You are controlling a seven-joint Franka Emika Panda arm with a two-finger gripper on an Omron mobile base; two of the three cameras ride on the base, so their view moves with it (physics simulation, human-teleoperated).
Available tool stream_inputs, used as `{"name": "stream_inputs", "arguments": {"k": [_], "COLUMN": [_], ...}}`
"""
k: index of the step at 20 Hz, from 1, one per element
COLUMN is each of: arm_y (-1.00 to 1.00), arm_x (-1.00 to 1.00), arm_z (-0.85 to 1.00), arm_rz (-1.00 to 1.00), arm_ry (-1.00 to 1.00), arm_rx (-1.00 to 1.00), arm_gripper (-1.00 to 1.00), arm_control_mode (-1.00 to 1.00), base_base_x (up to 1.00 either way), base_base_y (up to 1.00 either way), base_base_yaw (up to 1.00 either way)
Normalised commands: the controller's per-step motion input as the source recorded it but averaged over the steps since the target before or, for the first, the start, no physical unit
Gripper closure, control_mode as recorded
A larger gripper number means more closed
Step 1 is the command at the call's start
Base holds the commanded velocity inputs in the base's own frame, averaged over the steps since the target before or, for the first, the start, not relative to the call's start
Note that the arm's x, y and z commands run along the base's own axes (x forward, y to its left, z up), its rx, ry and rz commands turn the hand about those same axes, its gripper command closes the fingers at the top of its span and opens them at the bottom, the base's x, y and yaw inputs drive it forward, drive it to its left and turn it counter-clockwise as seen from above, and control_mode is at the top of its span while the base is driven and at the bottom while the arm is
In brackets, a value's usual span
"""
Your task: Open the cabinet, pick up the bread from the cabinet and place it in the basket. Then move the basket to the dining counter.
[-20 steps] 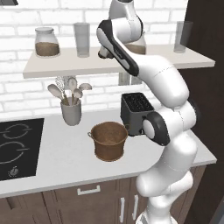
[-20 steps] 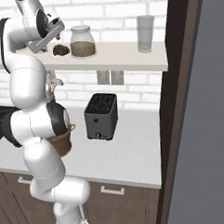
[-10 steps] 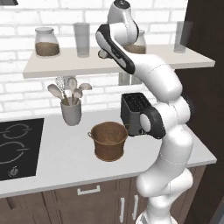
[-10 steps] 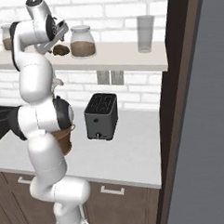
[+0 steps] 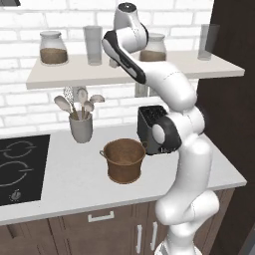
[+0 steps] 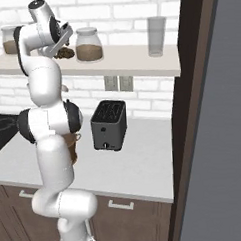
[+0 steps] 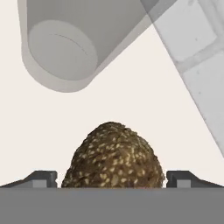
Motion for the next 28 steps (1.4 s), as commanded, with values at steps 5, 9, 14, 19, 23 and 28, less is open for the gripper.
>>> {"name": "stream_inputs", "arguments": {"k": [5,9,14,19,23,28], "arm_y": [0.05,0.0,0.0,0.0,0.0,0.0], "arm_x": [0.02,0.09,0.29,0.19,0.0,0.0], "arm_z": [-0.1,-0.13,0.0,-0.11,-0.19,-0.16], "arm_rz": [0.0,0.0,0.0,0.0,0.0,0.0], "arm_ry": [0.18,0.12,0.0,0.02,0.03,0.02], "arm_rx": [0.0,0.0,-0.01,0.0,0.0,0.02], "arm_gripper": [-1.0,-1.0,-1.0,-1.0,-1.0,1.0], "arm_control_mode": [-1.0,-1.0,-1.0,-1.0,-1.0,-1.0], "base_base_x": [0.0,0.0,0.0,0.0,0.0,0.0], "base_base_y": [0.0,0.0,0.0,0.0,0.0,0.0], "base_base_yaw": [0.0,0.0,0.0,0.0,0.0,0.0]}}
